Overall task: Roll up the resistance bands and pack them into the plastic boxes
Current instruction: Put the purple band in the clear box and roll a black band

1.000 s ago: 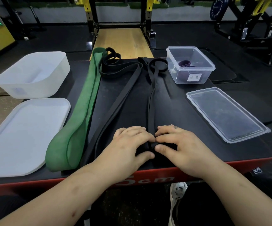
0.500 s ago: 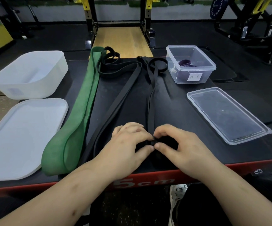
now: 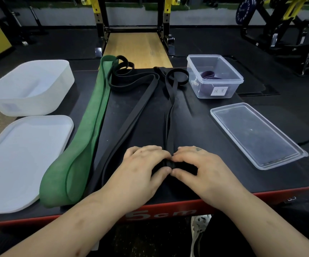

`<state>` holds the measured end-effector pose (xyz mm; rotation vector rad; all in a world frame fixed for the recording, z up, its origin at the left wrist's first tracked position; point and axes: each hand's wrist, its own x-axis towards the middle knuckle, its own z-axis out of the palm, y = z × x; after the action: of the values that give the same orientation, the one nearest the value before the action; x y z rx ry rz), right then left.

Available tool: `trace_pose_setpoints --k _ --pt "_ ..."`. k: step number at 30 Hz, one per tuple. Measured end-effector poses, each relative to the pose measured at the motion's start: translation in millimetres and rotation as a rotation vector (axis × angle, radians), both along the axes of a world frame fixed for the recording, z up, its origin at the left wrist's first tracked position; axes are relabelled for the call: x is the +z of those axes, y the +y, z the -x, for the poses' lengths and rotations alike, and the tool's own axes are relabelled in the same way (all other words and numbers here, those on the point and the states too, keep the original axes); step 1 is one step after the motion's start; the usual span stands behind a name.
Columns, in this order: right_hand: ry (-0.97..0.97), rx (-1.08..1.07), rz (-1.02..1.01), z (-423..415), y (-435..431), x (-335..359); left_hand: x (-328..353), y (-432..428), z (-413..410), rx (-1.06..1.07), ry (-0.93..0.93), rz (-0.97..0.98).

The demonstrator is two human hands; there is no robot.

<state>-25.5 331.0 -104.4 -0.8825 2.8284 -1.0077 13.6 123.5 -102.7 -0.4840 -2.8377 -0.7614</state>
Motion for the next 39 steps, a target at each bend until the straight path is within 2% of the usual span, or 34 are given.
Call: trace_pose_setpoints --k 7,17,33,39 --pt "0.002 0.003 -0.014 4.1 0.6 -2.0 -1.3 0.4 1.0 0.005 -0.037 -0.011" --pt "-0.014 -0.032 -0.045 4.2 0.1 -2.2 -7.4 -1.7 5.6 -0.005 0.013 -0.059" --pt "-0.064 -0.016 0.071 3.7 4.7 -2.3 -7.4 -4.7 6.1 -0.025 0.034 -0.072" --pt "-0.052 0.001 0.058 -0.4 8.4 -1.7 -6.4 -4.4 2.8 -0.051 -0.012 -0.077"
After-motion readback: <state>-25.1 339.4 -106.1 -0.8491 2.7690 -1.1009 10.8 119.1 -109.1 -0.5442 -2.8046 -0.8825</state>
